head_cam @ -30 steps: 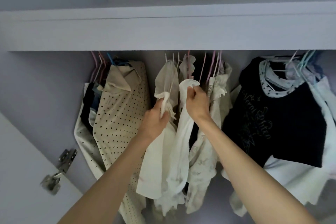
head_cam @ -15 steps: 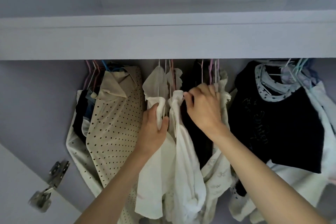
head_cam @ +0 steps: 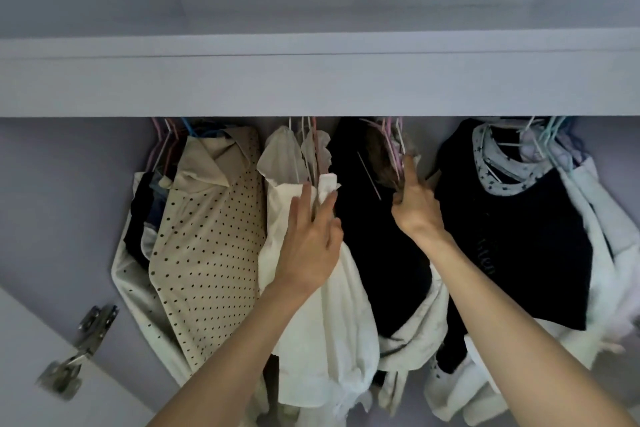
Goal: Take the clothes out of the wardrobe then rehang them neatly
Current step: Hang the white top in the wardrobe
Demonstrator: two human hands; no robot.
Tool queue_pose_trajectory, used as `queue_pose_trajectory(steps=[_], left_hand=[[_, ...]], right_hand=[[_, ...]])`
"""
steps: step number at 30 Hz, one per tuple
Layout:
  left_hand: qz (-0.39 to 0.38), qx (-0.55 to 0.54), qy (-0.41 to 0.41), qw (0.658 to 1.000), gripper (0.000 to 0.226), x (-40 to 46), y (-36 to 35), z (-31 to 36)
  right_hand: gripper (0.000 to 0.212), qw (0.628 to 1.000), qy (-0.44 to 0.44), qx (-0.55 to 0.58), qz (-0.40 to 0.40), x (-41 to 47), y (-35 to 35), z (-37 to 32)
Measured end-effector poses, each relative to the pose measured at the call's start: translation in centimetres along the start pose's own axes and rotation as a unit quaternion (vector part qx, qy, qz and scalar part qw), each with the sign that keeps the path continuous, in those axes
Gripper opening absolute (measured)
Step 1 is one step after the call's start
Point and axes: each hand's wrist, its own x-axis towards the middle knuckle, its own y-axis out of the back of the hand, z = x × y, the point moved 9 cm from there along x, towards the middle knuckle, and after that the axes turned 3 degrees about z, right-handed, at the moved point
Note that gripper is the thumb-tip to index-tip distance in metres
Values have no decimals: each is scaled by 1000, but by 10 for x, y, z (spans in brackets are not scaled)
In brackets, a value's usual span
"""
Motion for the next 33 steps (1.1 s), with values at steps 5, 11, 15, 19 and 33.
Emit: queue_pose_trajectory(steps=[5,11,15,19,33], left_hand=[[12,88,-25,996,62,-6,-6,-14],[6,101,-13,995,57,-22,-8,-19],[14,167,3,986,56,-62,0,-32],[34,260,27,965,53,-105,37,-56],[85,385,350,849,52,-476,178,-72]], right_hand=[[75,1000,12,11,20,1,6,12],[66,989,110,-73,69,-14,7,5],[57,967,210,-104,95,-45,-2,-19],[56,946,311,-63,63,-98,-23,-62],[59,793,590,44,-145,-433,-114,-179]])
